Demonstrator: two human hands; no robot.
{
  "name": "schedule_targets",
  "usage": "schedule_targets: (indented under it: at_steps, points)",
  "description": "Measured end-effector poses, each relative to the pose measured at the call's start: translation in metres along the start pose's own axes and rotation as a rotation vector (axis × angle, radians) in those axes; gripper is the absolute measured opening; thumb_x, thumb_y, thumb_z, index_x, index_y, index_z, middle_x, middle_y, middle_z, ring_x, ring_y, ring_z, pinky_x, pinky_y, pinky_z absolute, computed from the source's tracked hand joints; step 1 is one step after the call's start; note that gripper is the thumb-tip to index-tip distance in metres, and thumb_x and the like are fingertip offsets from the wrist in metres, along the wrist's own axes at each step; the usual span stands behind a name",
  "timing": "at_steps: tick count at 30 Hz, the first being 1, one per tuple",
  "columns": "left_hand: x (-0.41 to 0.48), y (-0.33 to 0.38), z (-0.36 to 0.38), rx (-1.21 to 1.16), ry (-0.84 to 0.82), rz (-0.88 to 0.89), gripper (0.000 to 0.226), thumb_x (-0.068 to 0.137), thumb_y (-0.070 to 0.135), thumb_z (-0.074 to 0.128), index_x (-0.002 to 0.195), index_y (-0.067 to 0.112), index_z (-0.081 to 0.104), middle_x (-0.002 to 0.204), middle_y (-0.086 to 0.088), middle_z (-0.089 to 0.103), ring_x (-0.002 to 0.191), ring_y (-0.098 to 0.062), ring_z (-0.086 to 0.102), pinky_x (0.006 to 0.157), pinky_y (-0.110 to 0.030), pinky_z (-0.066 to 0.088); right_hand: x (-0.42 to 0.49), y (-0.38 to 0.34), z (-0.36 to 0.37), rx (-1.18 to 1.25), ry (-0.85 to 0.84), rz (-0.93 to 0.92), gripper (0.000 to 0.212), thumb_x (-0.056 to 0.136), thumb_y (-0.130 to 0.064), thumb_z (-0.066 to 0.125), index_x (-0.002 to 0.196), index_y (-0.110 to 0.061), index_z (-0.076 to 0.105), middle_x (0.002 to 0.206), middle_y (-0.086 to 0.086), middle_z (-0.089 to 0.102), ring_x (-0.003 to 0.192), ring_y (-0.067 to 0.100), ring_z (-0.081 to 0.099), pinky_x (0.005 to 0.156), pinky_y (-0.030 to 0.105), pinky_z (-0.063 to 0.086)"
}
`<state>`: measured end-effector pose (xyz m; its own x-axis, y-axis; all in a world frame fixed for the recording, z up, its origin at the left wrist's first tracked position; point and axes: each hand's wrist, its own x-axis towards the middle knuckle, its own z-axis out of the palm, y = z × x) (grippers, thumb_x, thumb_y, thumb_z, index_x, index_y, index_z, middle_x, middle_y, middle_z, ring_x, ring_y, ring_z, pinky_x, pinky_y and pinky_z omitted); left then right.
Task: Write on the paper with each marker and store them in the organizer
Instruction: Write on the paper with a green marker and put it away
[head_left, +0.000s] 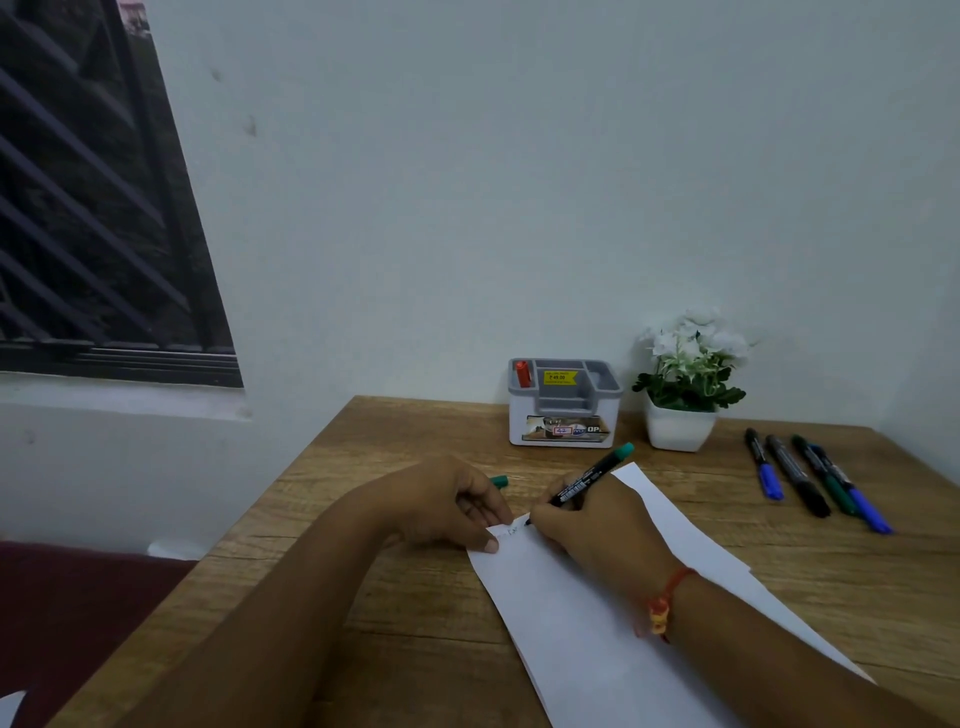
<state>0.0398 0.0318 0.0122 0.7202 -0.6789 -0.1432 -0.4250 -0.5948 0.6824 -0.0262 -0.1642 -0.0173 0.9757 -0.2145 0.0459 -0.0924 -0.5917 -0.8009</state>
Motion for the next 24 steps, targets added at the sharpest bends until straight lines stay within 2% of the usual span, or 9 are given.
schedule_targets:
  at_steps: [3,5,8,10,13,15,17,21,24]
  points:
    - [0.0002,0.0,-0.0001,0.001,0.002,0.001,0.033,0.078,0.015,0.079,0.11,0.02,0.072,0.105,0.006,0.073,0.09,-0.003,0.065,0.081,-0.015,0.053,0.0003,-0.0006,-0.0006,-0.014,0.017,-0.01,0.018,0.079,-0.032,0.066,0.084,-0.017,0.072,0.076,0.001,0.072,0.075,0.013,0.068,0.071,0.033,0.057]
    - [0.0002,0.0006,-0.0002,-0.004,-0.004,-0.002,0.033,0.078,0.015,0.079,0.11,0.019,0.072,0.106,0.005,0.072,0.092,-0.005,0.066,0.083,-0.017,0.054,0.0005,-0.0013,-0.0018,0.0,0.008,-0.004,0.016,0.079,-0.03,0.066,0.083,-0.016,0.073,0.075,0.001,0.072,0.075,0.013,0.067,0.067,0.03,0.055]
    - [0.0002,0.0019,-0.0007,-0.007,-0.005,-0.011,0.033,0.079,0.015,0.079,0.111,0.02,0.072,0.106,0.006,0.072,0.097,-0.011,0.067,0.089,-0.023,0.055,0.0018,-0.0002,-0.0024,0.014,0.019,0.016,0.024,0.074,-0.037,0.065,0.084,-0.016,0.072,0.076,0.002,0.072,0.076,0.014,0.067,0.07,0.033,0.057]
    - [0.0002,0.0018,-0.0006,0.004,-0.004,-0.008,0.033,0.079,0.016,0.079,0.111,0.02,0.072,0.106,0.006,0.072,0.095,-0.008,0.066,0.087,-0.02,0.055,0.0022,0.0011,-0.0018,0.028,0.013,0.027,0.024,0.072,-0.037,0.065,0.084,-0.017,0.073,0.078,0.002,0.073,0.078,0.016,0.069,0.072,0.036,0.059]
    - [0.0004,0.001,-0.0003,-0.006,-0.004,-0.001,0.032,0.078,0.015,0.079,0.11,0.021,0.072,0.106,0.006,0.073,0.09,-0.003,0.065,0.081,-0.014,0.053,0.0015,0.0017,-0.0015,0.02,0.005,0.029,0.025,0.072,-0.038,0.064,0.085,-0.017,0.071,0.078,0.002,0.072,0.076,0.015,0.067,0.064,0.03,0.055]
    - [0.0002,0.0007,-0.0002,-0.017,0.0,-0.002,0.032,0.078,0.015,0.08,0.108,0.021,0.073,0.105,0.006,0.073,0.091,-0.004,0.065,0.082,-0.015,0.053,0.0019,0.0012,-0.0013,0.011,0.003,0.021,0.027,0.072,-0.038,0.062,0.084,-0.016,0.07,0.077,0.003,0.071,0.075,0.015,0.066,0.062,0.027,0.052]
    - [0.0005,0.0007,-0.0003,-0.023,0.002,-0.006,0.032,0.077,0.015,0.08,0.108,0.022,0.073,0.105,0.005,0.073,0.092,-0.006,0.066,0.084,-0.018,0.054,0.0028,0.0009,-0.0011,0.003,0.015,0.025,0.026,0.075,-0.037,0.062,0.086,-0.014,0.07,0.078,0.004,0.071,0.076,0.015,0.066,0.064,0.028,0.052]
    - [0.0005,0.0005,-0.0002,-0.03,-0.004,-0.006,0.032,0.078,0.015,0.08,0.109,0.02,0.073,0.105,0.004,0.073,0.087,-0.001,0.065,0.079,-0.015,0.052,0.0019,0.001,-0.0013,-0.03,0.025,0.01,0.023,0.081,-0.034,0.062,0.088,-0.013,0.07,0.079,0.004,0.071,0.079,0.015,0.066,0.065,0.027,0.053]
    - [0.0008,0.0007,-0.0005,-0.026,-0.003,-0.016,0.033,0.078,0.015,0.08,0.109,0.021,0.072,0.105,0.005,0.073,0.089,-0.003,0.065,0.082,-0.017,0.053,0.0012,0.0007,-0.0021,-0.025,0.023,0.004,0.022,0.081,-0.034,0.063,0.089,-0.015,0.071,0.081,0.004,0.072,0.08,0.015,0.067,0.07,0.03,0.056]
